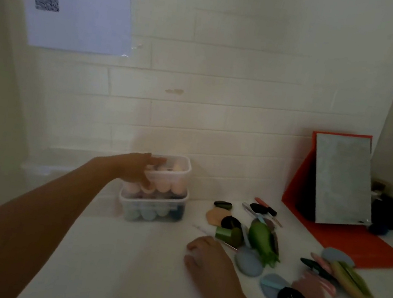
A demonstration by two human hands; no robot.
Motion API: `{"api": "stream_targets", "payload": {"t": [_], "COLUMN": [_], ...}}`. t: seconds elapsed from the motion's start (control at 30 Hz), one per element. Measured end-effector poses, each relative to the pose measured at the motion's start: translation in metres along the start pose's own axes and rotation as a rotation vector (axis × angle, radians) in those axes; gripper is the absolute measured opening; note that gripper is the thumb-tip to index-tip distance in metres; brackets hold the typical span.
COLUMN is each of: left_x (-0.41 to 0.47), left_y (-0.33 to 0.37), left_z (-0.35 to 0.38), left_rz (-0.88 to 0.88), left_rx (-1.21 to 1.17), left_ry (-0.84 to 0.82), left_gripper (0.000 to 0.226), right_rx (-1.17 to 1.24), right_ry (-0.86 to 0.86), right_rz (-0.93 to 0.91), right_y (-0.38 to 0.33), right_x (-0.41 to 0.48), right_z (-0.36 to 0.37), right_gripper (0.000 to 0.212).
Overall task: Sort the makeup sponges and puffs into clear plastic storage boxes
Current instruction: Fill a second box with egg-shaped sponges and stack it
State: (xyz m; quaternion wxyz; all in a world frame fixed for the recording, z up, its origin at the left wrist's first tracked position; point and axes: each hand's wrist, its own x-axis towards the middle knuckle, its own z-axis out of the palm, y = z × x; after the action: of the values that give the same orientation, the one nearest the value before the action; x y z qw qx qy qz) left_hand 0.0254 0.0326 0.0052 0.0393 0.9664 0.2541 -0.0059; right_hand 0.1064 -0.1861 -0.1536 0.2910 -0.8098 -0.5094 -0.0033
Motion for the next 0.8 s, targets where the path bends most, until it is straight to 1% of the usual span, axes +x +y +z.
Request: {"api": "stream_targets", "payload": {"t": [0.13, 0.2, 0.23, 0.3, 0.33, 0.37, 0.4, 0.43, 0.53, 0.57, 0.6, 0.63, 0.67, 0.73, 0.77, 0.8], "left_x": [-0.010, -0.016, -0.019, -0.028, -0.033, -0.038, -0.041, -0.045, -0.056, -0.058, -0.061, -0.064, -0.065, -0.066, -0.066, -0.067], "left_y": [0.001, -0.003, -0.008, -0.023, -0.033, -0.044, -0.056, -0.068, -0.101, -0.109, -0.116, -0.120, -0.124, -0.129, -0.130, -0.130], "left_z": [0.006, 0.005, 0.002, -0.006, -0.010, -0.013, -0.014, -0.012, 0.009, 0.016, 0.021, 0.024, 0.023, 0.020, 0.018, 0.016], "left_rz": [0.025, 0.003, -0.008, -0.023, -0.041, -0.072, -0.113, -0.159, -0.318, -0.354, -0.375, -0.381, -0.374, -0.313, -0.272, -0.237], "left_rx": [-0.048, -0.077, -0.104, -0.199, -0.259, -0.295, -0.287, -0.241, -0.049, 0.029, 0.105, 0.168, 0.198, 0.172, 0.153, 0.150], "left_ry": [0.103, 0.187, 0.260, 0.439, 0.500, 0.532, 0.525, 0.473, 0.211, 0.152, 0.137, 0.172, 0.244, 0.426, 0.490, 0.519], "left_gripper": [0.084, 0.082, 0.078, 0.061, 0.053, 0.049, 0.051, 0.058, 0.081, 0.085, 0.085, 0.081, 0.073, 0.051, 0.039, 0.029], "right_rx": [0.000, 0.002, 0.001, 0.007, 0.008, 0.005, 0.000, -0.004, -0.006, -0.007, -0.007, -0.007, -0.005, 0.007, 0.012, 0.017], "right_ry": [0.011, 0.005, 0.001, 0.008, 0.010, 0.009, 0.007, 0.007, 0.017, 0.015, 0.011, 0.008, 0.008, 0.015, 0.015, 0.014], "right_rz": [-0.006, -0.010, -0.011, -0.008, -0.007, -0.007, -0.006, -0.008, -0.019, -0.020, -0.017, -0.015, -0.012, -0.011, -0.012, -0.009], "right_y": [-0.001, -0.002, -0.002, -0.001, -0.001, -0.001, 0.000, 0.000, 0.000, -0.001, -0.001, -0.001, -0.001, 0.000, 0.001, 0.001], "right_x": [-0.004, -0.004, -0.004, -0.003, -0.003, -0.003, -0.003, -0.003, -0.002, -0.002, -0.003, -0.003, -0.003, -0.003, -0.003, -0.003], "right_z": [-0.001, -0.002, -0.002, -0.002, -0.002, -0.001, -0.001, 0.000, 0.000, 0.000, -0.001, -0.001, -0.001, 0.000, 0.000, 0.001], "right_gripper": [0.030, 0.030, 0.030, 0.029, 0.029, 0.028, 0.028, 0.028, 0.027, 0.027, 0.027, 0.027, 0.026, 0.024, 0.024, 0.024]}}
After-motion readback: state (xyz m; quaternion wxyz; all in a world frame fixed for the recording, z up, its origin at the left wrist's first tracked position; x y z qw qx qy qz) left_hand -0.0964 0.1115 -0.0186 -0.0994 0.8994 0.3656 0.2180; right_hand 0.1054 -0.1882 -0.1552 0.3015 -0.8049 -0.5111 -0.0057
